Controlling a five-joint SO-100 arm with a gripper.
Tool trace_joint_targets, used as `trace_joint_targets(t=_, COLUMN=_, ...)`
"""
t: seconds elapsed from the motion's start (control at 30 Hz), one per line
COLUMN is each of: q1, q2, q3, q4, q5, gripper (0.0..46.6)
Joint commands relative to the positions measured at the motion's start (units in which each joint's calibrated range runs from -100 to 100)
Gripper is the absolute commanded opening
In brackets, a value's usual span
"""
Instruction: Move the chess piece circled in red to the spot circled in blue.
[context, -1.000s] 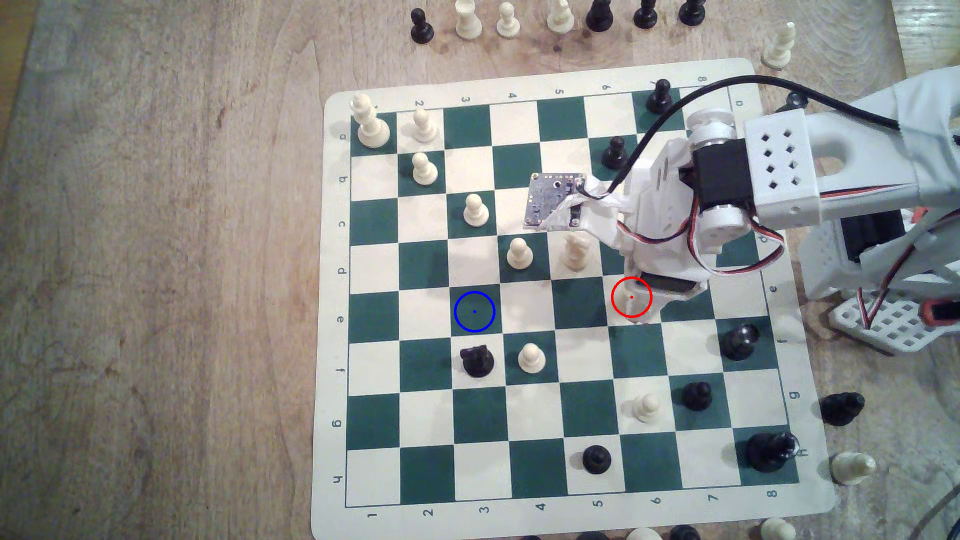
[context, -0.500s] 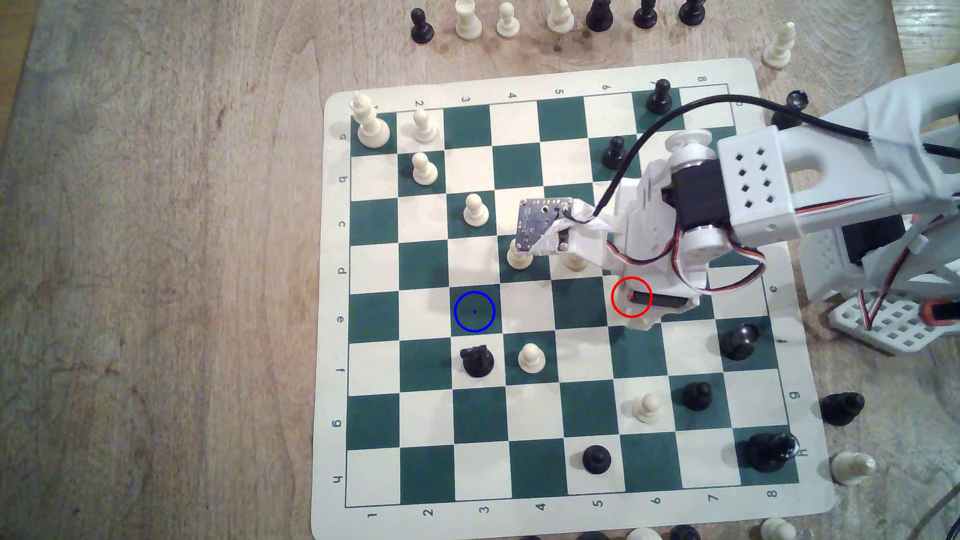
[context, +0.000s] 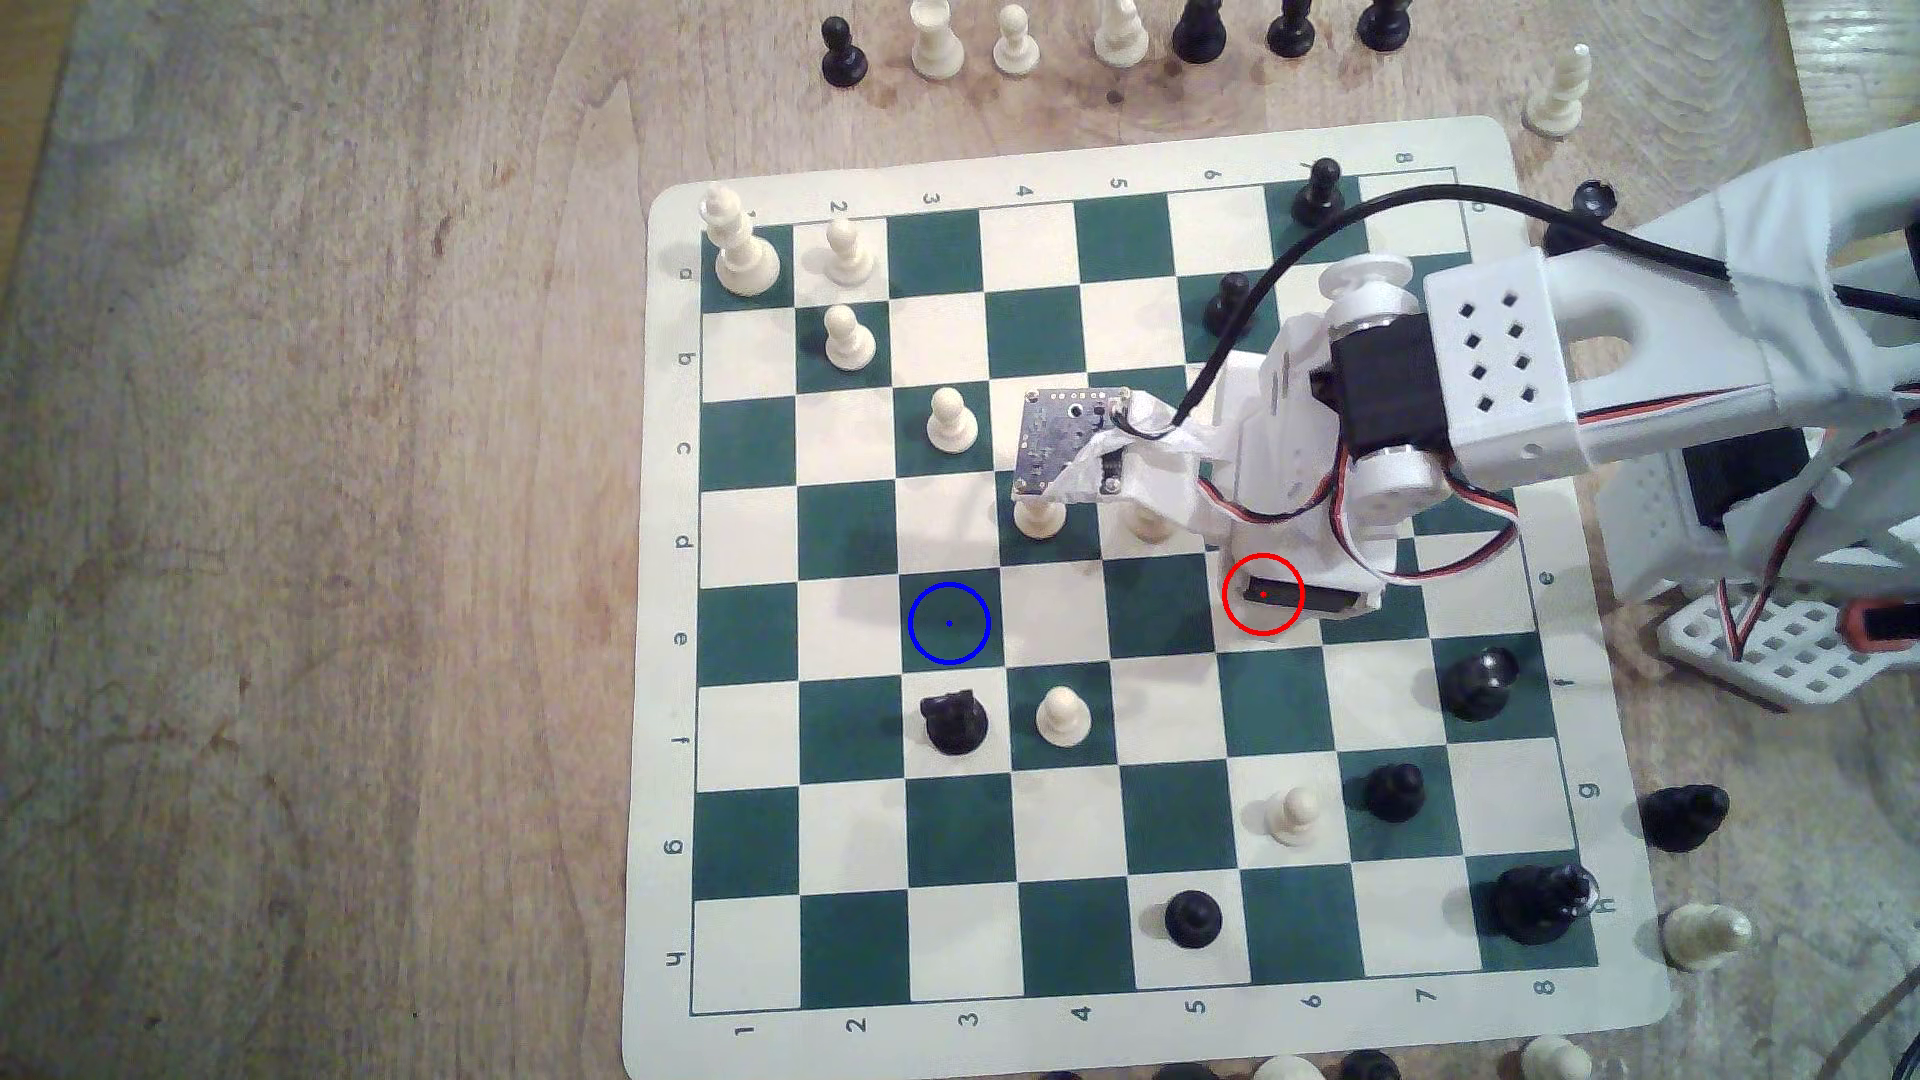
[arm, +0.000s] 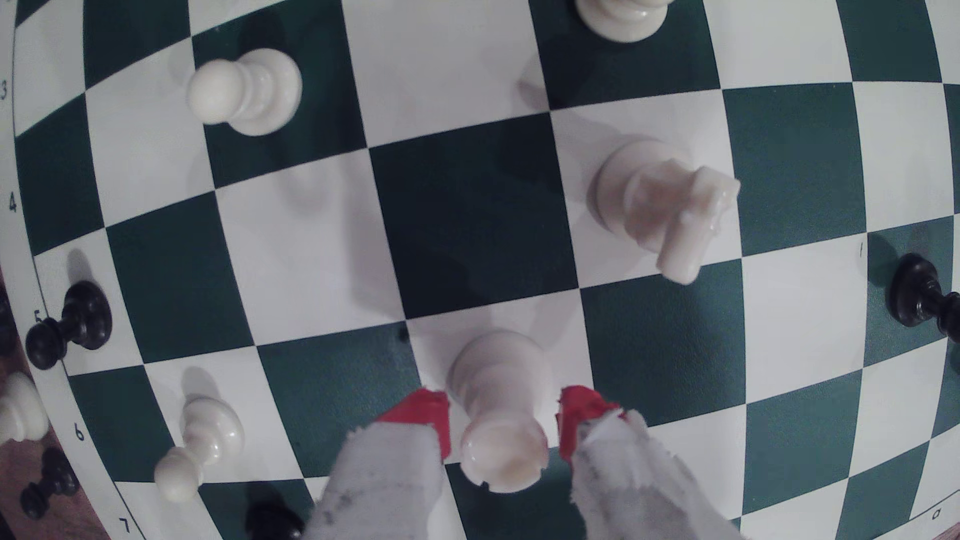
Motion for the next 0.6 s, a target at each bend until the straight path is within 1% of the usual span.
trace_joint_targets(t=0.0, q1=-0.4, q2=-0.5, q3=-4.3, q4=0.3, q5=0.0, gripper=10.9)
trace_joint_targets(t=0.13, q1=-0.5, q2=-0.5, q3=-4.3, q4=1.1, q5=0.1, gripper=11.0)
trace_joint_targets(t=0.37, q1=-0.8, q2=-0.8, q3=-4.3, q4=1.6, q5=0.2, gripper=9.5)
trace_joint_targets(t=0.47, q1=-0.9, q2=-0.8, q3=-4.3, q4=1.6, q5=0.2, gripper=7.7)
trace_joint_targets(t=0.5, q1=-1.1, q2=-0.8, q3=-4.3, q4=1.7, q5=0.2, gripper=5.3)
trace_joint_targets(t=0.57, q1=-1.2, q2=-0.8, q3=-4.3, q4=1.8, q5=0.2, gripper=3.2)
